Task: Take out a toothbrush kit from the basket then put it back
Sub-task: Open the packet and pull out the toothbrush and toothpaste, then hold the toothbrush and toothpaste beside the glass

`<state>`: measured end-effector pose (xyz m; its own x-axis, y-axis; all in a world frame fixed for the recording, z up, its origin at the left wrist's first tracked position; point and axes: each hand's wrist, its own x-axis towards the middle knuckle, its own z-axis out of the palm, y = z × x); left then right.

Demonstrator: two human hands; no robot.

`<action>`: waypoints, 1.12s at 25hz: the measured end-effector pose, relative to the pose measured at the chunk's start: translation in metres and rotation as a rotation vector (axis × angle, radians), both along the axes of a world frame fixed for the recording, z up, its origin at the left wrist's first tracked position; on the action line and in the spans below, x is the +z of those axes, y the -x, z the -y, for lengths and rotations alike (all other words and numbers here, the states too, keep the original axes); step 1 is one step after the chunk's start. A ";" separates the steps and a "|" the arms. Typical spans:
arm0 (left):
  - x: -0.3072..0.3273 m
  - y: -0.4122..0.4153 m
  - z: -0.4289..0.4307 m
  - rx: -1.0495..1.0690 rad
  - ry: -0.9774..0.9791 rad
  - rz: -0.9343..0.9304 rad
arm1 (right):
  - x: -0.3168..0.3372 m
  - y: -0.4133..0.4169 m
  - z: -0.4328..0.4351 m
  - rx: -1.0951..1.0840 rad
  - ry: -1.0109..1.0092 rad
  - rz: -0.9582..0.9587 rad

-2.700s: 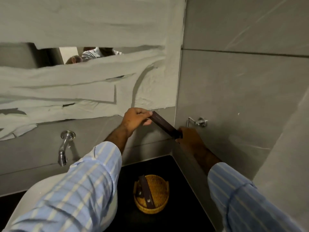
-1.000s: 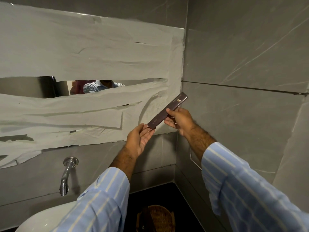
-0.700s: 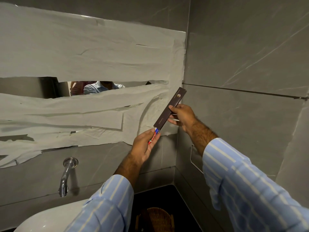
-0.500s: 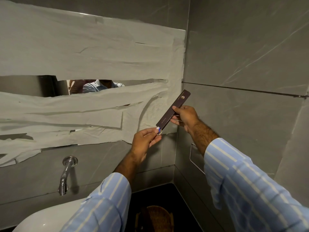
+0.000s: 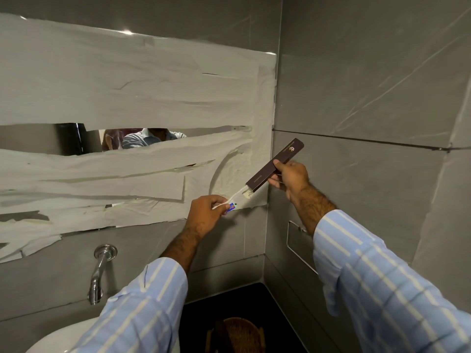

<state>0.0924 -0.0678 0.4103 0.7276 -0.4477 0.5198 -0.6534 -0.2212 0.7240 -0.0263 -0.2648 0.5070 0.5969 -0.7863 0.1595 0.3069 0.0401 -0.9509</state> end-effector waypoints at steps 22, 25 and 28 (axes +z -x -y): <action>-0.094 0.043 0.002 -0.041 0.185 -0.710 | -0.154 0.056 -0.009 0.122 -0.048 -0.424; -0.131 0.065 0.005 -0.001 0.132 -0.792 | -0.199 0.070 -0.017 0.161 -0.161 -0.459; -0.173 0.089 0.006 -0.004 0.075 -0.901 | -0.240 0.090 -0.022 0.196 -0.274 -0.538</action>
